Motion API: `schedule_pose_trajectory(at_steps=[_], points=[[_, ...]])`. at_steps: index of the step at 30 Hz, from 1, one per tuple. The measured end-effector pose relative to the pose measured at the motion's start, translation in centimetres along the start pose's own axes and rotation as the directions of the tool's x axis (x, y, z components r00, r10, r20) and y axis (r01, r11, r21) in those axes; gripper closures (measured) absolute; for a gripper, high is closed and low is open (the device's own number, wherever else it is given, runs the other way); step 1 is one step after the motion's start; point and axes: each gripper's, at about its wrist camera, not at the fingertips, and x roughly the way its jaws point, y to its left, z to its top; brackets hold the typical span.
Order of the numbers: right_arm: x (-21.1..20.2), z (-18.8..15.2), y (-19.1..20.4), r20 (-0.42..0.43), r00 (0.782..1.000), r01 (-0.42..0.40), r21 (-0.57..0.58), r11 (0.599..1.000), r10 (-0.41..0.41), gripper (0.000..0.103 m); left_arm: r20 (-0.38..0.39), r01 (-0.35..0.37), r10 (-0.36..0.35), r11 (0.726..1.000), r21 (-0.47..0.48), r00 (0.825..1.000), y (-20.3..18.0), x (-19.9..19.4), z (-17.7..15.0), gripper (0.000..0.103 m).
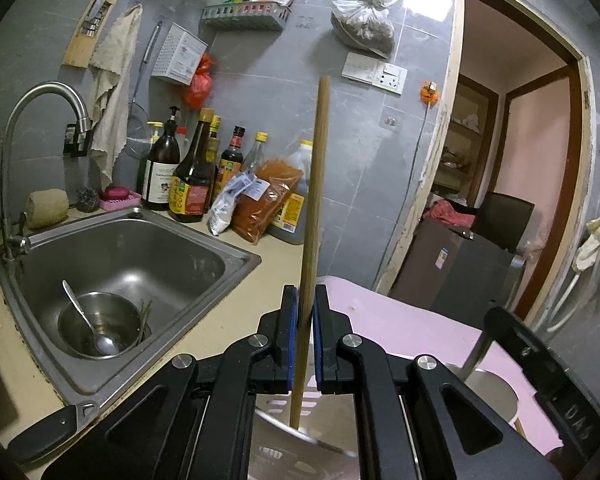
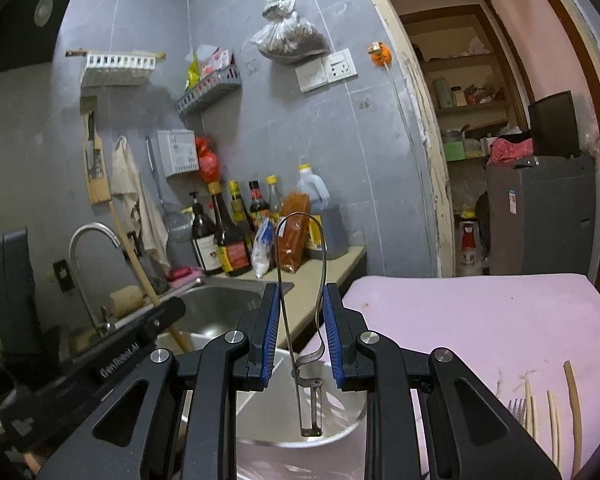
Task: Organize utensils
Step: 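Lift and carry the chopstick with the left tool while the right tool carries the peeler to the basket, then open the left tool over the basket while the right tool releases the peeler into it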
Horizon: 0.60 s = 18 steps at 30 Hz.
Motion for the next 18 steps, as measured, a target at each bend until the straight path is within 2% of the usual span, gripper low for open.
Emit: schedule_pose_trajectory(at_steps=[4,6,9,13,18], points=[[-0.2,-0.3,0.1,-0.015,1.000,0.003,-0.013,1.000,-0.003,0.083,-0.007,0.022,-0.022,1.000,-0.009,1.000,0.2,-0.5,0.1,0.089],[-0.4,-0.2,0.0,-0.018,1.000,-0.002,-0.012,1.000,0.002,0.082,-0.006,0.036,-0.036,0.999,-0.020,0.999,0.2,-0.9,0.2,0.077],[-0.9,0.0,0.0,-0.016,1.000,-0.009,-0.014,1.000,0.008,0.074,0.007,0.052,-0.052,0.998,-0.028,0.999,0.2,-1.7,0.6,0.070],[-1.9,0.6,-0.6,0.004,1.000,-0.008,-0.002,1.000,0.008,0.072,0.022,0.055,-0.055,0.998,-0.008,0.998,-0.4,-2.6,1.1,0.060],[-3.4,1.2,-1.5,0.029,1.000,0.005,0.014,1.000,-0.005,0.062,0.049,0.057,-0.058,0.998,0.014,0.997,-1.2,-3.8,1.6,0.049]])
